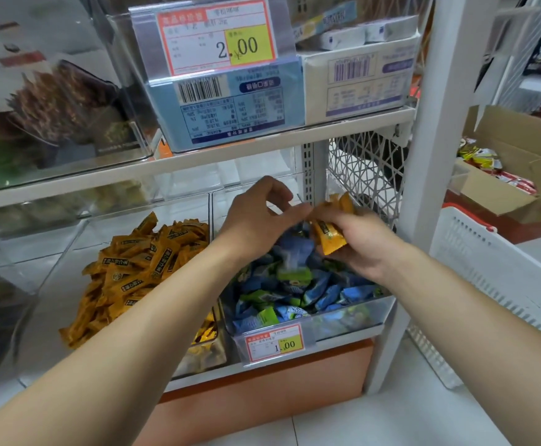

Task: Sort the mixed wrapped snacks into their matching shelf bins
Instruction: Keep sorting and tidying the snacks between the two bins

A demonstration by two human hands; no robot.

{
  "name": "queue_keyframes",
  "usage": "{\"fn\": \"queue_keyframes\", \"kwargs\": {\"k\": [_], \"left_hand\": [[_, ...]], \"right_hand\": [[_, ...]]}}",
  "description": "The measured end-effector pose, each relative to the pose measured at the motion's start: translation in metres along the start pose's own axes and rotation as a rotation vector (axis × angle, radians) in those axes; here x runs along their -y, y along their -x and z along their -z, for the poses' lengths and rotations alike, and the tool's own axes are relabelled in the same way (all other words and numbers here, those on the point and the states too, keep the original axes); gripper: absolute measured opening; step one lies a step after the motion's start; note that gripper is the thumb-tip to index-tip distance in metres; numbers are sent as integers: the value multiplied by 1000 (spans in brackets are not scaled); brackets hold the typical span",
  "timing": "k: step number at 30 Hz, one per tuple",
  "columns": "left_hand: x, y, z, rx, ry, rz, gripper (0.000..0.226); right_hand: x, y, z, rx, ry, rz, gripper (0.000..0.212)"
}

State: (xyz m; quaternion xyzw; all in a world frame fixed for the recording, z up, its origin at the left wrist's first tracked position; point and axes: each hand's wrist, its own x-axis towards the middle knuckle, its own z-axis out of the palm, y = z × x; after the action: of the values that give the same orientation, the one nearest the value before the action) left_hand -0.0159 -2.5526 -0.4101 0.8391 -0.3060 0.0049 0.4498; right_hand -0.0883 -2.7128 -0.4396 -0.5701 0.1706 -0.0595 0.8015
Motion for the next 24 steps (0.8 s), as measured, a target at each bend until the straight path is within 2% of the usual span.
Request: {"fn": "queue_keyframes", "kwargs": {"k": [3, 7, 12, 17, 20, 22, 24], "left_hand": [[16, -7, 4, 139, -275, 62, 2], [28, -9, -6, 309, -364, 86, 6], [40, -12, -15, 510, -496, 64, 21], [47, -19, -25, 535, -528, 56, 7], [46, -21, -24, 531, -512, 57, 16], [41, -21, -17, 465, -430, 38, 14], [32, -20, -6, 316, -309, 41, 11]], "right_hand": [[-1, -1, 4, -144, 183, 141, 30], [-3, 0, -2, -212, 447, 345, 40], [0, 0, 4, -252, 547, 347, 39], [-5, -1, 10, -220, 594, 316, 28], [-7, 0, 13, -213, 613, 315, 23], [-8, 1, 14, -210, 622, 322, 26], [-6, 1, 14, -205, 615, 314, 34]]}}
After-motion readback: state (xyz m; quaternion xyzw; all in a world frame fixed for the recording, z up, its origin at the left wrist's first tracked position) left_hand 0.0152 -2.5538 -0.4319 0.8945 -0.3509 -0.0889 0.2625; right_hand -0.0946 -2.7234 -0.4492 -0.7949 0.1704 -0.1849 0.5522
